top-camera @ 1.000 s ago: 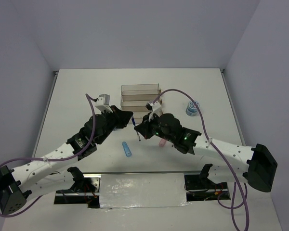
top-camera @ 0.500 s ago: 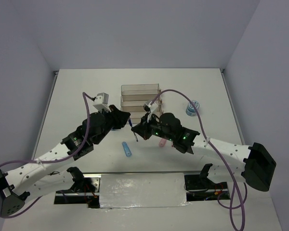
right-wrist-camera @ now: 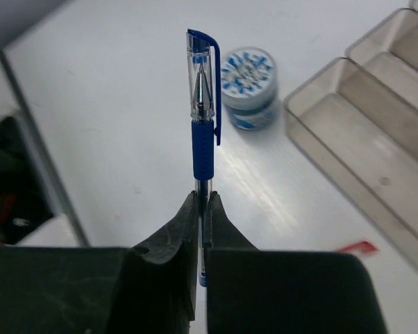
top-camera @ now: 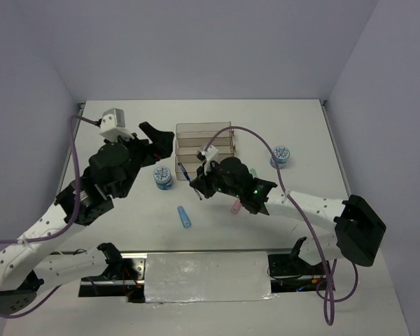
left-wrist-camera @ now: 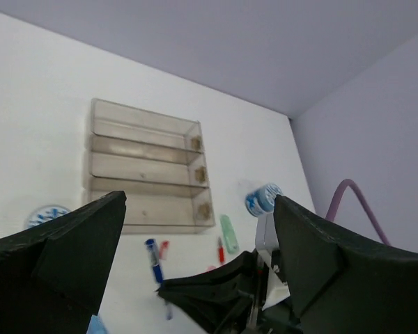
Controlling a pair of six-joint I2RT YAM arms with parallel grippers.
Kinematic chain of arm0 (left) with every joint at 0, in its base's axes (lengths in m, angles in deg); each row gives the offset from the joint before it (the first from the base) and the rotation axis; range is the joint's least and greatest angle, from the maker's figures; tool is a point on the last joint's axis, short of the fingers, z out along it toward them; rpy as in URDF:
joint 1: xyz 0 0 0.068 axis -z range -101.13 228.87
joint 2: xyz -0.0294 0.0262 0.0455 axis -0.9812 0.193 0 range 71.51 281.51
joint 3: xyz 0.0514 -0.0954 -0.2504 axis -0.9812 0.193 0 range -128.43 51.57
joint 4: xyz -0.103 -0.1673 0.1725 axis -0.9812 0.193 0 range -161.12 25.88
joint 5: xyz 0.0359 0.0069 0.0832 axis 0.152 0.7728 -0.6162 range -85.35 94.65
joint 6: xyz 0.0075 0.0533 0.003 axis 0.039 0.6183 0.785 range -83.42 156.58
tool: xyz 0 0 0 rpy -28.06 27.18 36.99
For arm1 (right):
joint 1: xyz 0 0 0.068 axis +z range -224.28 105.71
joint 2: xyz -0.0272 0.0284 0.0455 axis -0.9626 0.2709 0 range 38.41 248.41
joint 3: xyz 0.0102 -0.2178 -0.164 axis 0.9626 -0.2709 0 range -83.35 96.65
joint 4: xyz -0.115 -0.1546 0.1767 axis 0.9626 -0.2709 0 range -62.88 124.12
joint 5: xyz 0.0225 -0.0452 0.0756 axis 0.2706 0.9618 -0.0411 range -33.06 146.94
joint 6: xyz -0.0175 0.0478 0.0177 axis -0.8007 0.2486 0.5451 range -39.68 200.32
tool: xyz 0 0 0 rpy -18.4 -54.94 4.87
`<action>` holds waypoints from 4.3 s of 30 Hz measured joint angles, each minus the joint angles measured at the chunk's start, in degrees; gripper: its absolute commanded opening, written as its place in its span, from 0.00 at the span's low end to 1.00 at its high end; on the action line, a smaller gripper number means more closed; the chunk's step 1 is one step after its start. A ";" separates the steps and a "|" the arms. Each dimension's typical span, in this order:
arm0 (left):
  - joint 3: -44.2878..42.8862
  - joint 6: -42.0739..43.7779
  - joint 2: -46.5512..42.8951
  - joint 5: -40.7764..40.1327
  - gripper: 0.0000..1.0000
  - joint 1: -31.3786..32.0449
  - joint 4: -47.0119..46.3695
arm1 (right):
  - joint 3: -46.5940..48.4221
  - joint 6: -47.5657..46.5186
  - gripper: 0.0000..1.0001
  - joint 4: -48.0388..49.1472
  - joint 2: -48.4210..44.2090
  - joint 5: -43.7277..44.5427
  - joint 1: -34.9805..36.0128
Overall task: Sort the stationery into containers
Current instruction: Place the pen in the storage box, then pick up the pen from the center of the board, then close the pen cap on the pen.
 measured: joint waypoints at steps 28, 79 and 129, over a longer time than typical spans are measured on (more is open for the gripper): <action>16.81 16.37 -20.50 3.13 0.99 -0.33 20.39 | 26.95 -66.97 0.21 -23.45 29.49 -0.46 -13.86; 16.79 16.15 -15.56 3.56 0.99 -3.34 21.05 | -2.56 10.51 0.59 -37.55 6.64 15.43 -22.10; -7.43 6.71 53.07 12.11 0.80 8.48 3.04 | 4.70 10.54 0.00 -61.51 -43.34 15.04 -23.69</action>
